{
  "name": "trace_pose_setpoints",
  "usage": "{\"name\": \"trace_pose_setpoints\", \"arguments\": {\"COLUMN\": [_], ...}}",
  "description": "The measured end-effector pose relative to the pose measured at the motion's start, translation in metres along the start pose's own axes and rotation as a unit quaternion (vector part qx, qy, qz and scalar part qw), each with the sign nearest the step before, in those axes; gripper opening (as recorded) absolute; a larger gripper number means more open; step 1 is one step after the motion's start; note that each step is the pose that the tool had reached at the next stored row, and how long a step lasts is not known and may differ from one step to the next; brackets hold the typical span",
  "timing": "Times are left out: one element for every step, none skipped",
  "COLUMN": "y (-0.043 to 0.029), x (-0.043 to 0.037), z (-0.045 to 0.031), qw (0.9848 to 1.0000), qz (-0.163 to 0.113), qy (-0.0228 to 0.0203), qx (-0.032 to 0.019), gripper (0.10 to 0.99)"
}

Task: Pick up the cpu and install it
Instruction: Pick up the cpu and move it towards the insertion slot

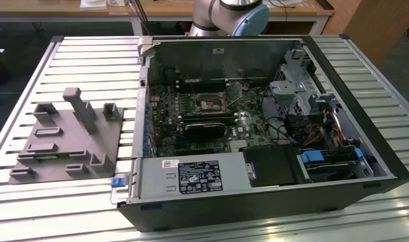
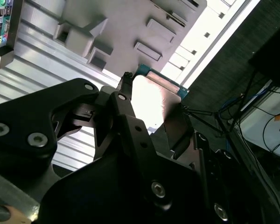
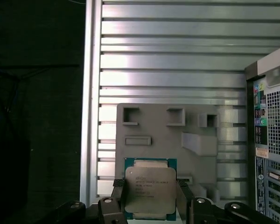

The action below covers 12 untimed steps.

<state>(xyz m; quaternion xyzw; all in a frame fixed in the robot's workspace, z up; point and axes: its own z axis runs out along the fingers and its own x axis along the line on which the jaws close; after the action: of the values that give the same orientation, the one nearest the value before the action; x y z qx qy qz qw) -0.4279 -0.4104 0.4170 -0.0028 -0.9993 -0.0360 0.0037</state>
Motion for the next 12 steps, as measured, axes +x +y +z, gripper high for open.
{"name": "trace_pose_setpoints", "arguments": {"y": [0.0, 0.0, 0.0, 0.0, 0.0, 0.0001, 0.0001, 0.0001, 0.0001, 0.0001, 0.0001, 0.0001], "x": [-0.0005, -0.0009, -0.0013, -0.0018, -0.0022, -0.0026, -0.003, -0.0034, -0.0038, -0.0042, -0.0045, -0.0047], "z": [-0.0002, -0.0002, -0.0003, -0.0005, -0.0005, -0.0007, -0.0008, -0.0009, -0.0011, -0.0012, -0.0013, -0.0014], "qw": [1.0, 1.0, 1.0, 1.0, 1.0, 1.0, 1.0, 1.0, 1.0, 1.0, 1.0, 1.0], "qz": [0.0, 0.0, 0.0, 0.0, 0.0, 0.0, 0.0, 0.0, 0.0, 0.0, 0.0, 0.0], "qy": [0.0001, 0.0001, 0.0, 0.0001, 0.0, 0.0001, 0.0001, 0.0001, 0.0001, 0.0001, 0.0, 0.0001], "qx": [0.0, 0.0, 0.0, 0.0, 0.0, 0.0, 0.0, 0.0, 0.0, 0.0, 0.0, 0.0], "gripper": [0.525, 0.525, 0.525, 0.525, 0.525, 0.525, 0.525, 0.525, 0.525, 0.525, 0.525, 0.525]}}
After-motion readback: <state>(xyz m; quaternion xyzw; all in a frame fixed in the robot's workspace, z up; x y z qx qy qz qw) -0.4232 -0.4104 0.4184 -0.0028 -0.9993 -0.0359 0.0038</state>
